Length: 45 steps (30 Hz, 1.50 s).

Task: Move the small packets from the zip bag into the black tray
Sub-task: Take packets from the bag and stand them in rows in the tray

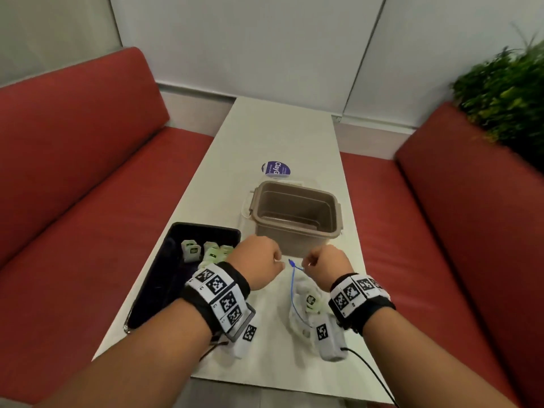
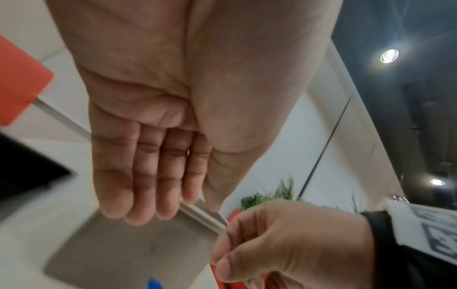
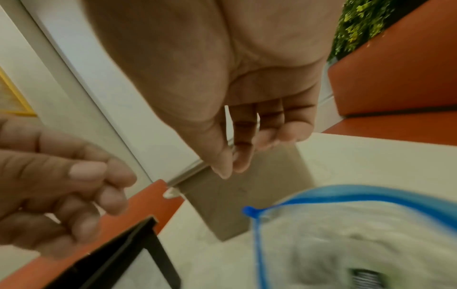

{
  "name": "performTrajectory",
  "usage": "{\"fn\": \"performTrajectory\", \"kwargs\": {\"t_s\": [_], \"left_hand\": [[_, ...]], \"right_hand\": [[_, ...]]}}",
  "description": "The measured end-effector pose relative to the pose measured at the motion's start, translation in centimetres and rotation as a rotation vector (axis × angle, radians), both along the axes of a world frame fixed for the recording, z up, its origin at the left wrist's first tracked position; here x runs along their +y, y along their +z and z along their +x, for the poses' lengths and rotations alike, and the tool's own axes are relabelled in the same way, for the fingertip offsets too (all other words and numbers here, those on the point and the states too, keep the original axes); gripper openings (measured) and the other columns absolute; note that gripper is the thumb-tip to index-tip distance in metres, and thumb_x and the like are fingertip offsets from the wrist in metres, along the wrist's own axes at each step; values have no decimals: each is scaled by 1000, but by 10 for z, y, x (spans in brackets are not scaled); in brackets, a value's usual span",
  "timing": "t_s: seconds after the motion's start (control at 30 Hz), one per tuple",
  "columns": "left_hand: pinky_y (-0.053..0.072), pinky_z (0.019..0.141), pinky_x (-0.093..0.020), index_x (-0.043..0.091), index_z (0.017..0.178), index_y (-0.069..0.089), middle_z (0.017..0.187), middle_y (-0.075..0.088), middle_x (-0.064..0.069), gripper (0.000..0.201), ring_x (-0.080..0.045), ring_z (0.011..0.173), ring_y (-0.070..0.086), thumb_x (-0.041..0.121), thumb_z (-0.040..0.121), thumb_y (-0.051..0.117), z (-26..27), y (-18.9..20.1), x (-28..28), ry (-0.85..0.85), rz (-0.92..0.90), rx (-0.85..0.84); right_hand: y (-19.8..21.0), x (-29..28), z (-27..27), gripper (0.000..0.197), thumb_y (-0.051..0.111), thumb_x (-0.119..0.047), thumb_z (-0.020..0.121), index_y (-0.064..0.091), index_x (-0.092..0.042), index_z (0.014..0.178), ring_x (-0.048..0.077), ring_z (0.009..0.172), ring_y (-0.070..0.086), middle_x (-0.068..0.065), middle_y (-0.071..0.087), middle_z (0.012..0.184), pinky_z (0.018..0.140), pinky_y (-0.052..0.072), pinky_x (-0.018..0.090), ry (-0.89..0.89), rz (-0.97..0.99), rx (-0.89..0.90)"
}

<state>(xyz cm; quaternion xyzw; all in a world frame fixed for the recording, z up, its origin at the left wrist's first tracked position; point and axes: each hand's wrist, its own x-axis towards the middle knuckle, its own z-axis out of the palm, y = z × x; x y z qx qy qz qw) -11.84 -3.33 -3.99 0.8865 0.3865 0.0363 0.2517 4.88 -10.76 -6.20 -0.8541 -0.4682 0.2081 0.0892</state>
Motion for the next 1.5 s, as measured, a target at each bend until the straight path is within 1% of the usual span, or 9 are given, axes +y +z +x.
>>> {"fn": "performTrajectory", "kwargs": {"t_s": [0.1, 0.3, 0.43, 0.6, 0.73, 0.93, 1.3, 1.4, 1.5], "left_hand": [[54, 84, -34, 18, 96, 77, 92, 74, -1, 23, -22, 89, 66, 30, 90, 57, 45, -28, -29, -69, -43, 95], [52, 77, -31, 14, 96, 73, 98, 71, -5, 25, -25, 93, 67, 30, 90, 55, 95, -80, -65, -52, -110, 373], [52, 95, -38, 18, 117, 67, 117, 68, -3, 30, -25, 107, 64, 27, 89, 59, 113, -98, -81, -23, -178, 546], [49, 94, -34, 19, 125, 61, 123, 64, -2, 37, -24, 111, 62, 35, 91, 60, 120, -105, -89, 32, -278, 627], [52, 92, -37, 19, 112, 66, 113, 67, -3, 27, -24, 103, 64, 36, 92, 62, 115, -112, -90, 61, -227, 537], [58, 78, -36, 22, 98, 70, 98, 70, -2, 21, -24, 89, 67, 32, 88, 55, 104, -119, -95, 61, -81, 461], [55, 76, -30, 27, 74, 67, 76, 70, 11, 10, -10, 77, 66, 29, 84, 68, 83, -106, -83, 337, -166, -96], [52, 72, -18, 28, 75, 70, 75, 71, 13, 10, 0, 73, 65, 26, 85, 72, 74, -102, -83, 387, -217, -268], [54, 75, -22, 25, 80, 71, 79, 73, 7, 9, -8, 76, 68, 18, 86, 74, 68, -98, -83, 422, -291, -447]], "right_hand": [[-19, -29, 21, 4, 71, -23, 80, 67, -25, 78, 21, 81, 66, -1, 67, 84, 69, 52, 26, -46, -85, -21], [-63, -70, 44, 53, 70, -52, 77, 56, -14, 113, 28, 100, 62, 9, 58, 114, 81, 50, 33, 7, -266, -24], [-83, -81, 46, 49, 66, -38, 80, 51, -11, 118, 31, 98, 67, 9, 65, 114, 79, 56, 35, -66, -307, 204], [-97, -83, 51, 27, 59, -18, 85, 52, -9, 109, 32, 89, 69, 12, 65, 105, 73, 58, 38, -114, -205, 352], [-103, -81, 61, 13, 55, -11, 84, 45, -16, 90, 23, 76, 54, 0, 54, 83, 68, 44, 30, -97, -33, 366], [-104, -88, 63, 20, 57, -19, 69, 42, -22, 82, 31, 73, 65, 7, 59, 79, 71, 59, 47, -151, 82, 578], [-103, -93, 71, 29, 64, -23, 82, 36, -18, 88, 13, 61, 45, -3, 49, 76, 52, 33, 26, -42, 29, 441], [-97, -91, 74, 43, 70, -45, 76, 39, -19, 91, 16, 71, 53, -1, 55, 87, 58, 40, 29, -11, 25, 413], [-92, -89, 81, 60, 70, -61, 71, 49, -24, 112, 17, 98, 55, -1, 50, 113, 83, 47, 32, 23, 80, 354]]}}
